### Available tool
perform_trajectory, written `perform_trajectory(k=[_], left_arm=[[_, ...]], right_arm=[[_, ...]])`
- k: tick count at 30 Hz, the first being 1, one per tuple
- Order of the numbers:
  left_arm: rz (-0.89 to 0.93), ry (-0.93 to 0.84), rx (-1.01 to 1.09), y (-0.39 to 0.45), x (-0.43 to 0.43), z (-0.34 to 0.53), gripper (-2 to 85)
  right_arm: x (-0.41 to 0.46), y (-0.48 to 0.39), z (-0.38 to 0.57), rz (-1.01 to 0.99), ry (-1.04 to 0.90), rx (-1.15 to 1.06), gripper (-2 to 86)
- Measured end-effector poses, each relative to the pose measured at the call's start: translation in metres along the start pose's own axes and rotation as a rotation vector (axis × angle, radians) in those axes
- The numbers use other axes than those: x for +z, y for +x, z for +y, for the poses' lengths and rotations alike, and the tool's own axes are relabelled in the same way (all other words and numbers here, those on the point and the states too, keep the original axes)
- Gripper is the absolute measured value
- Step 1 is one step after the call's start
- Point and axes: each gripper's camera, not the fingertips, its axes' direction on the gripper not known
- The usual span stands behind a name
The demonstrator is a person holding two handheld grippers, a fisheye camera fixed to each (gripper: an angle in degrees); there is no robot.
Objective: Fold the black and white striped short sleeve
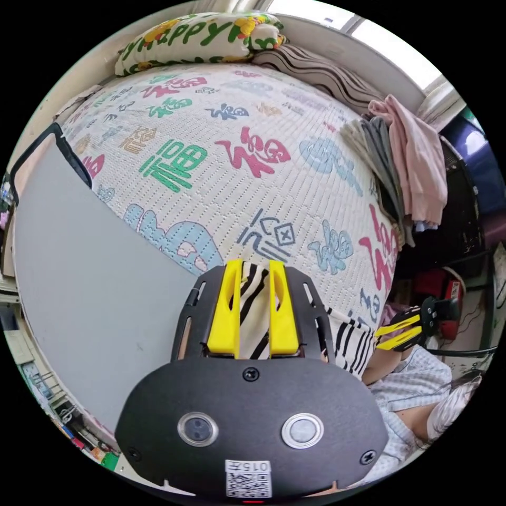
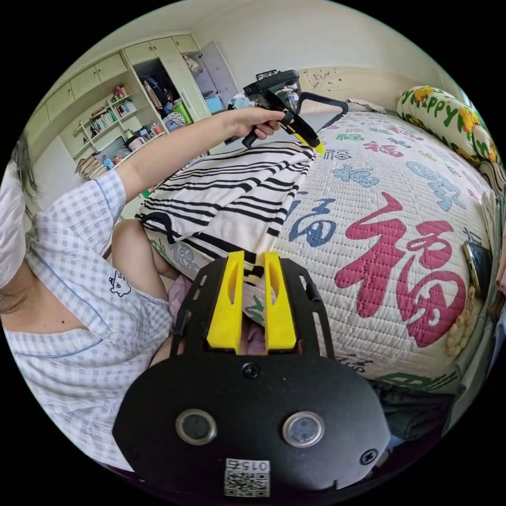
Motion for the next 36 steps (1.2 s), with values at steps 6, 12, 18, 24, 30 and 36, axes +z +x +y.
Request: perform_trajectory(k=[6,12,18,24,30,36], left_arm=[[-0.071,-0.071,0.024,0.007,-0.007,-0.012,7.9],[-0.087,-0.063,0.068,0.006,-0.005,-0.007,7.6],[-0.066,-0.012,0.076,-0.002,-0.01,0.006,2.0],[-0.091,0.135,0.05,-0.005,-0.039,0.021,0.4],[0.153,0.422,0.043,-0.016,-0.103,0.051,0.0],[0.202,0.637,0.108,-0.049,-0.16,0.145,0.1]], right_arm=[[-0.003,0.008,0.014,-0.015,0.032,0.036,6.6],[0.007,0.0,0.012,-0.004,0.009,0.011,6.0],[0.014,-0.001,0.013,-0.03,0.016,0.031,1.2],[-0.01,-0.022,0.022,0.188,0.177,0.09,0.1],[-0.042,-0.048,0.044,0.435,0.354,0.237,0.0],[-0.056,-0.104,0.042,0.229,0.563,0.121,0.1]])
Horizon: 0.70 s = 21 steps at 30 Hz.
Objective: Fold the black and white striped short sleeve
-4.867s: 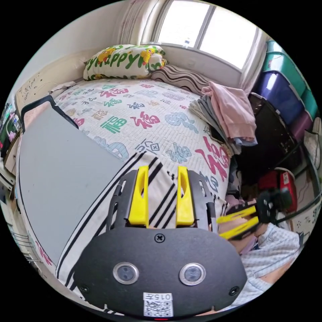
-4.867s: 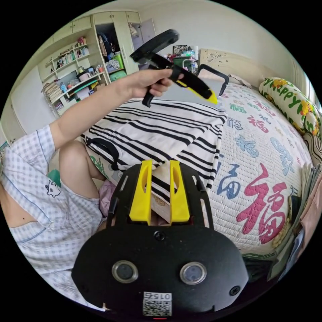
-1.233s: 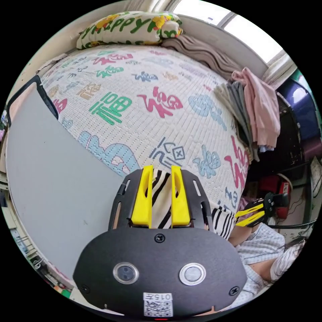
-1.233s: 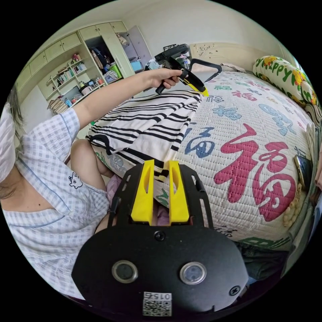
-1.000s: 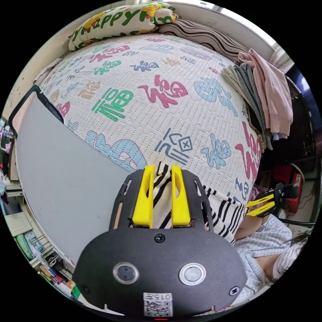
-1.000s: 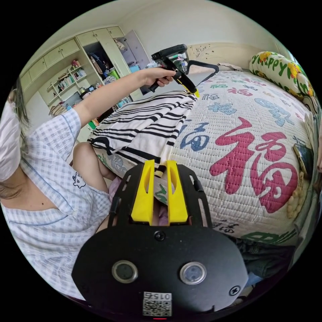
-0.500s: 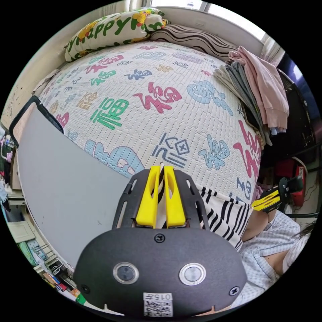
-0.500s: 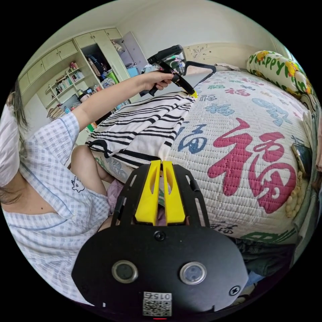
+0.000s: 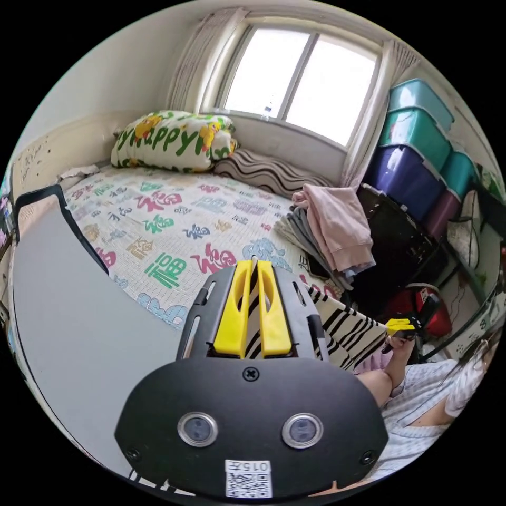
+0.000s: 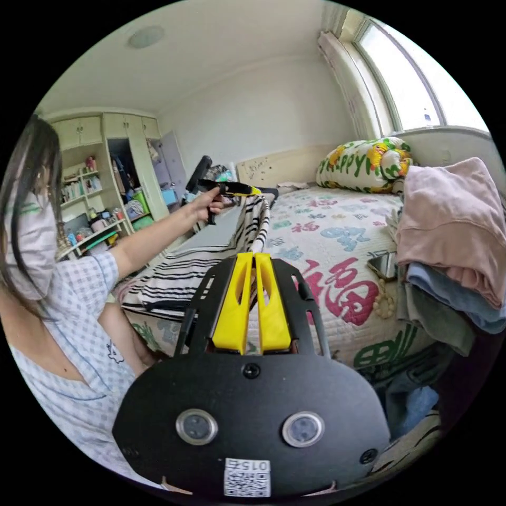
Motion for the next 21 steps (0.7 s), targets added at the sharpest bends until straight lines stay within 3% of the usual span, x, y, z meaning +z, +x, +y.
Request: perform_trajectory(k=[6,14,21], left_arm=[[0.138,0.199,-0.17,-0.089,-0.129,0.108,0.0],[0.178,0.35,-0.371,-0.192,-0.252,0.273,-0.2],[0.26,0.434,-0.45,-0.247,-0.297,0.355,-0.2]], right_arm=[[0.045,-0.099,-0.024,-0.335,-0.041,-0.224,0.0],[0.172,-0.24,-0.036,-0.661,-0.332,-0.414,0.1],[0.249,-0.332,-0.016,-0.66,-0.548,-0.56,0.0]])
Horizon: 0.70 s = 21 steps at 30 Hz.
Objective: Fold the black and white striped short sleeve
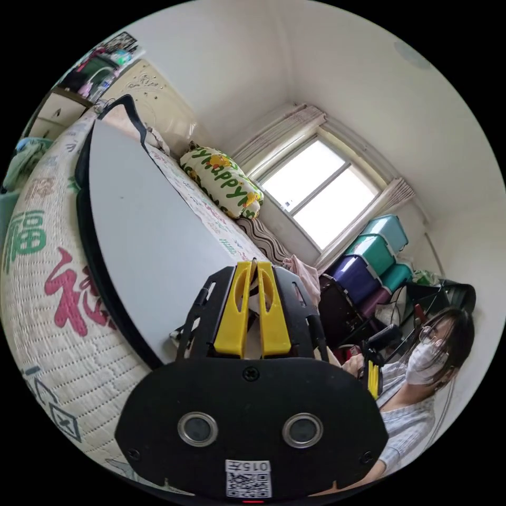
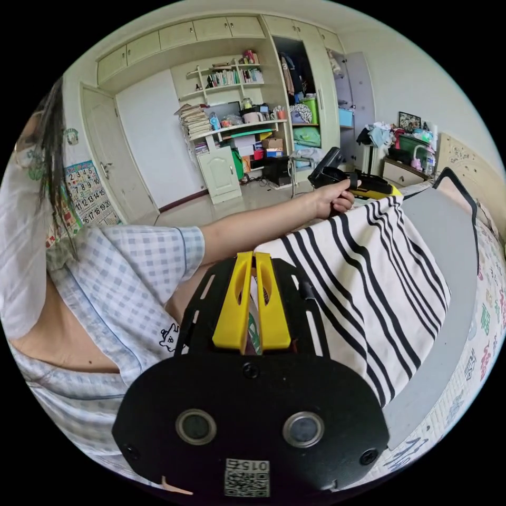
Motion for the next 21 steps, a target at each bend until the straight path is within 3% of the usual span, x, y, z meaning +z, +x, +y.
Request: perform_trajectory(k=[6,9,11,13,17,21], left_arm=[[-0.065,-0.058,-0.07,-0.02,-0.019,0.0,-0.2],[-0.199,-0.148,-0.12,-0.028,-0.023,-0.001,-0.1],[-0.295,-0.064,-0.161,-0.029,-0.043,0.001,-0.1],[-0.257,-0.018,-0.149,-0.025,-0.054,0.001,0.5],[-0.324,-0.193,-0.109,-0.014,-0.034,-0.005,7.6],[-0.25,-0.192,-0.118,-0.013,-0.018,-0.005,7.7]], right_arm=[[0.047,0.009,-0.029,-0.045,-0.09,0.021,0.0],[0.068,0.015,-0.038,-0.041,-0.164,0.024,0.0],[0.083,0.018,-0.043,-0.052,-0.21,0.028,0.0],[0.092,0.019,-0.047,-0.057,-0.233,0.027,0.1],[0.107,0.021,-0.057,-0.03,-0.262,0.014,0.1],[0.116,0.023,-0.067,-0.015,-0.273,0.0,0.1]])
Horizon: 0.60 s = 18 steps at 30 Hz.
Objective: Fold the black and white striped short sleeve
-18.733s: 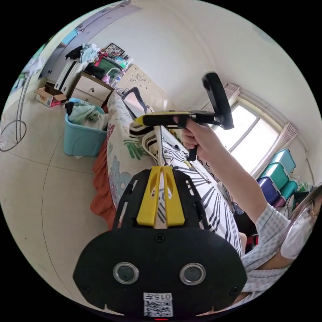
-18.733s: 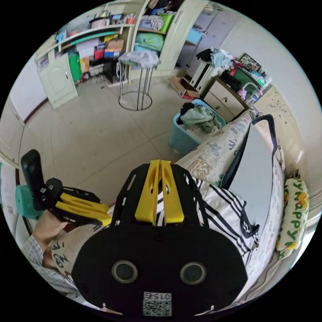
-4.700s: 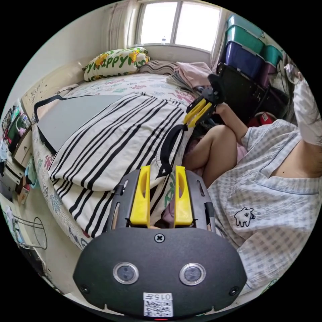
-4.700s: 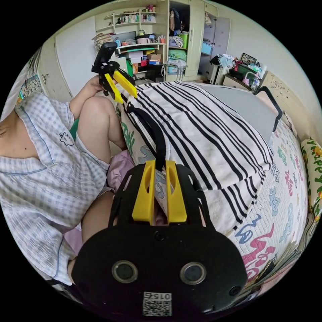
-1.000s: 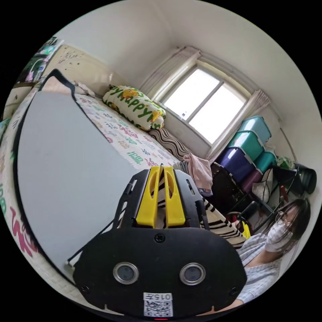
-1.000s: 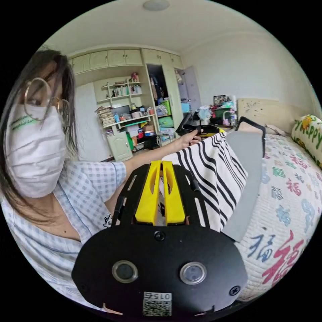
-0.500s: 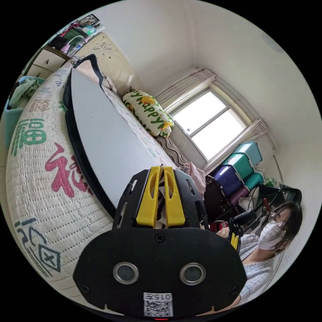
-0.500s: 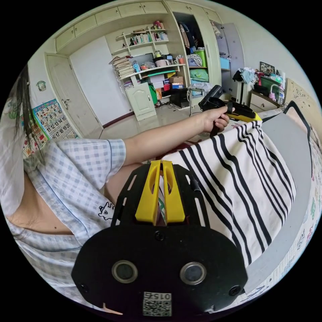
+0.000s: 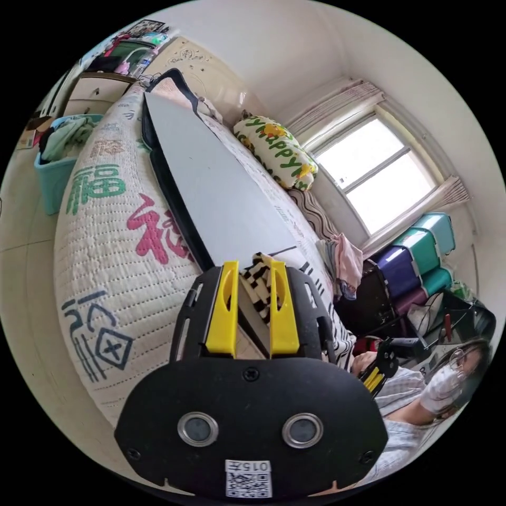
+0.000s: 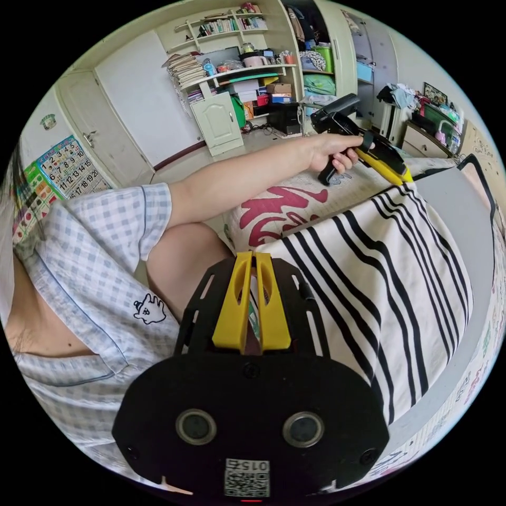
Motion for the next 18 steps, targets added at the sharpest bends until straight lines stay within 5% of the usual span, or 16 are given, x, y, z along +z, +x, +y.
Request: perform_trajectory(k=[5,18], left_arm=[[-0.088,-0.039,0.011,0.011,0.011,-0.007,0.6],[-0.191,-0.05,0.011,0.021,0.0,-0.005,0.3]], right_arm=[[0.009,0.007,-0.016,0.016,-0.036,-0.018,0.1],[-0.017,0.044,-0.006,-0.126,-0.055,-0.068,0.1]])
